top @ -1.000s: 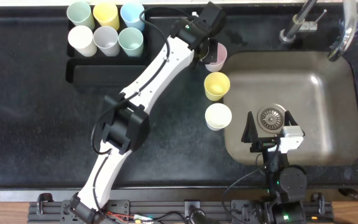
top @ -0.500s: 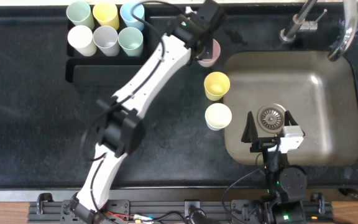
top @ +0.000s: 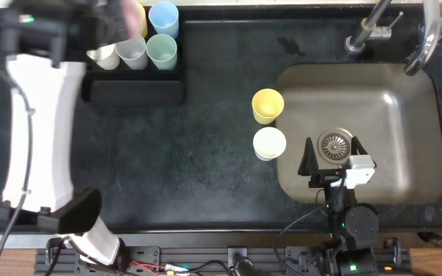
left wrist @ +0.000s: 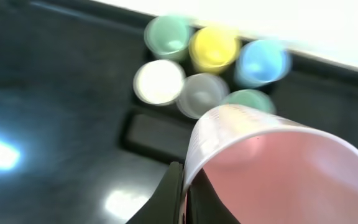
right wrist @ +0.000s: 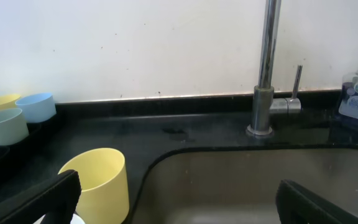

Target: Store Cups

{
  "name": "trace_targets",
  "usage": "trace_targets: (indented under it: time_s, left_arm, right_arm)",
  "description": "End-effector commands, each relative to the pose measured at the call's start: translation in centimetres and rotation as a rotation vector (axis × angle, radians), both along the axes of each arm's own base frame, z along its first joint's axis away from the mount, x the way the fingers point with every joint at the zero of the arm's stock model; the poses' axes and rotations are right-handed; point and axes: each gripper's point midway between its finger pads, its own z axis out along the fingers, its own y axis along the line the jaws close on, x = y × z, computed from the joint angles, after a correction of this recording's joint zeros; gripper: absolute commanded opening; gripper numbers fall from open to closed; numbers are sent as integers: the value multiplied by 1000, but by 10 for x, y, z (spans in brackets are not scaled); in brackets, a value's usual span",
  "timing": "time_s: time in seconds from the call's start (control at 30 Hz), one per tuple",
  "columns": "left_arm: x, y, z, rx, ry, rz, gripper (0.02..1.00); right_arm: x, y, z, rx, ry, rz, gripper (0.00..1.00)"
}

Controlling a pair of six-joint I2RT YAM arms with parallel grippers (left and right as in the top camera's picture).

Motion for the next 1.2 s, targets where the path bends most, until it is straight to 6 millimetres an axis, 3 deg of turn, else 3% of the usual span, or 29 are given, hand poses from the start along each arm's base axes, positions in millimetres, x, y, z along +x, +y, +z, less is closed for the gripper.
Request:
trace_targets:
  time_s: [0.03, 0.23, 0.33, 0.5, 0.7, 1.2]
  left_arm:
    - [-12, 44, -6, 33, 85, -71, 64]
    - [-24, 100, -38, 12, 207, -82, 69]
    - [-23, 115, -65, -39, 248, -107, 69]
    - [-10, 118, -114, -113, 267, -168, 71]
    - [2, 110, -155, -161, 261, -218, 75]
    - [8, 112, -207, -184, 330, -212, 95]
  right_arm:
    - [0, -4, -3, -6, -4, -18, 998]
    - [0, -3, -3, -6, -3, -18, 998]
    - [0, -4, -3, -7, -3, -18, 998]
    - [0, -4, -3, -6, -3, -18, 998]
    - [0, -4, -3, -7, -3, -18, 996]
    - [0, -3, -3, -7, -3, -18, 998]
